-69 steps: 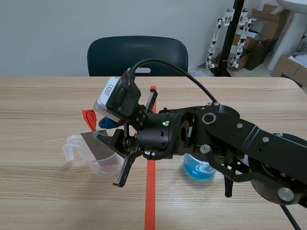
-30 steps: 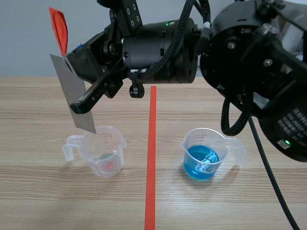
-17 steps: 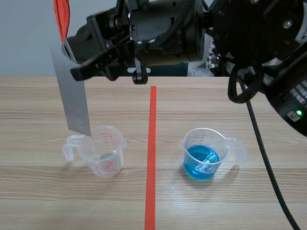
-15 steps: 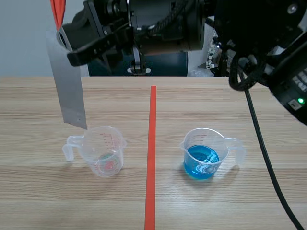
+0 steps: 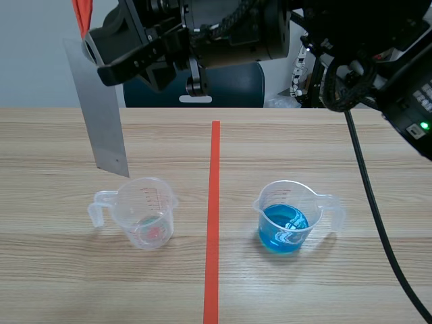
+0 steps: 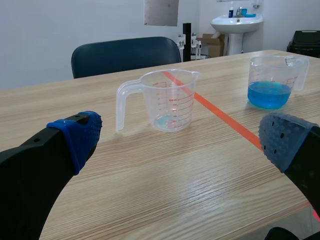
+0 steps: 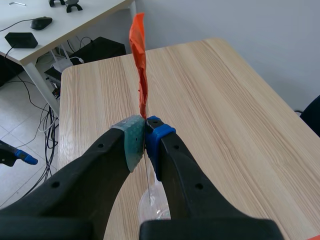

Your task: Do the redox reaction experiment. lift the metal plate out of the left beaker

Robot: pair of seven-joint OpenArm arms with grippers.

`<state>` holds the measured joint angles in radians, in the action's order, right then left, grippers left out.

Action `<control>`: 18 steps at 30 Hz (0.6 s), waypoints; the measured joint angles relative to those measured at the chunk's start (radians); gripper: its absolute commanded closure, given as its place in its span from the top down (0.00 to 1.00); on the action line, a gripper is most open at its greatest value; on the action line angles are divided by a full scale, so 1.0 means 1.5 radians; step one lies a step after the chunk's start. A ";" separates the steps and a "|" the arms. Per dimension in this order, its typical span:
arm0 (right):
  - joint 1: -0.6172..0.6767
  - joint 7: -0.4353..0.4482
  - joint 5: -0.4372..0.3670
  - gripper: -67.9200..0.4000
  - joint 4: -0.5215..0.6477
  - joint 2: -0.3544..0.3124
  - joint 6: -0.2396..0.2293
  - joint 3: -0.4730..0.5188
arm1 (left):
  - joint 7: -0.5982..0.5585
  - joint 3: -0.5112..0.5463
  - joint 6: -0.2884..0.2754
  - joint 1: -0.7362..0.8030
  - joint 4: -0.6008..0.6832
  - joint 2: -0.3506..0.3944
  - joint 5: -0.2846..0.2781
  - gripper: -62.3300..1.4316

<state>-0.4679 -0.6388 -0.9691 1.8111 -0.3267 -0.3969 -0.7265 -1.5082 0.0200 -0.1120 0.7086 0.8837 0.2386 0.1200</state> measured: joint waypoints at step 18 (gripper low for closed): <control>0.000 -0.040 0.024 0.01 0.000 0.000 0.000 0.000 | 0.000 0.000 0.000 0.000 0.005 0.000 0.000 1.00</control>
<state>-0.4679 -0.6987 -0.9333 1.8111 -0.3267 -0.3969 -0.7265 -1.5082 0.0200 -0.1120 0.7086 0.8913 0.2386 0.1200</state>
